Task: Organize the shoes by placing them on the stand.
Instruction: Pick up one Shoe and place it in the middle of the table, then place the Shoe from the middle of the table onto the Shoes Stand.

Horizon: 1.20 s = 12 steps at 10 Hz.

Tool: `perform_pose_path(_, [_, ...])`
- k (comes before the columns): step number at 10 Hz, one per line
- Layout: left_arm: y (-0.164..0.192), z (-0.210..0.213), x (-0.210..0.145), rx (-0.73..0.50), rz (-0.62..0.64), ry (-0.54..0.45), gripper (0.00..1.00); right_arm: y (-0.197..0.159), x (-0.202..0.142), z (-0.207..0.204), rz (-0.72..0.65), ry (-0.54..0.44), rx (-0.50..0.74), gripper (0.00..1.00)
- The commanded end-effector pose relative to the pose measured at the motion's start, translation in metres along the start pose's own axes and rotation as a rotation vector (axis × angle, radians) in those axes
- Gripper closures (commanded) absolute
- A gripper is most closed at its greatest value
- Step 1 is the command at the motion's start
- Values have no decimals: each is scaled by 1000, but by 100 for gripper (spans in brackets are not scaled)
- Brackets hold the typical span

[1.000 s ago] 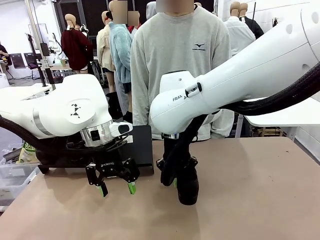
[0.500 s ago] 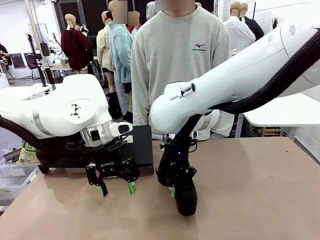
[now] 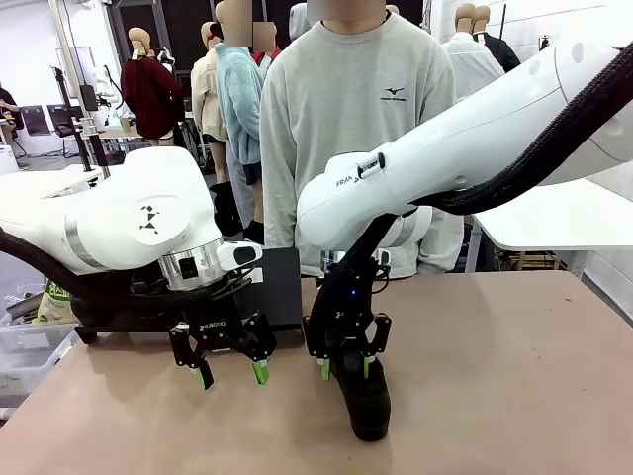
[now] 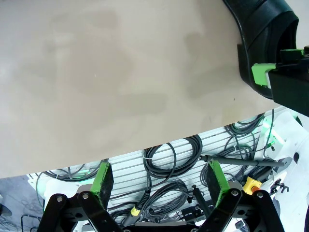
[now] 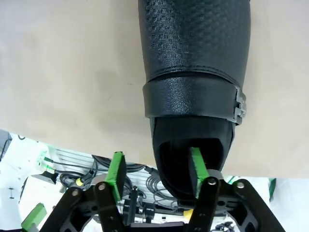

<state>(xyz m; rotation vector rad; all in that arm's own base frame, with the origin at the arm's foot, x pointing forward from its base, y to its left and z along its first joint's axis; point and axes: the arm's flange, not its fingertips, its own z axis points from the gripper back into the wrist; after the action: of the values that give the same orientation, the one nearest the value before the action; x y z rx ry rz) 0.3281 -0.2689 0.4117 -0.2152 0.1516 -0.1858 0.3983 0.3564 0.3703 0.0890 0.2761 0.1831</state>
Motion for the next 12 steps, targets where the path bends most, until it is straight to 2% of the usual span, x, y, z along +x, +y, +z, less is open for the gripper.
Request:
perform_pose_path(1, [2,1,-1,-11,2,7,0,-5,-5,8,9,-9,45,0])
perform_pose_path(5, [2,1,-1,-11,2,7,0,-13,-5,12,18,-25,53,0])
perform_pose_path(6, [2,1,-1,-11,2,7,0,-4,-1,13,-6,-22,18,0])
perform_pose_path(11, [2,1,-1,-11,2,7,0,-5,-1,14,-1,-23,19,0])
perform_pose_path(12, [2,1,-1,-11,2,7,0,-21,-16,30,6,-68,46,0])
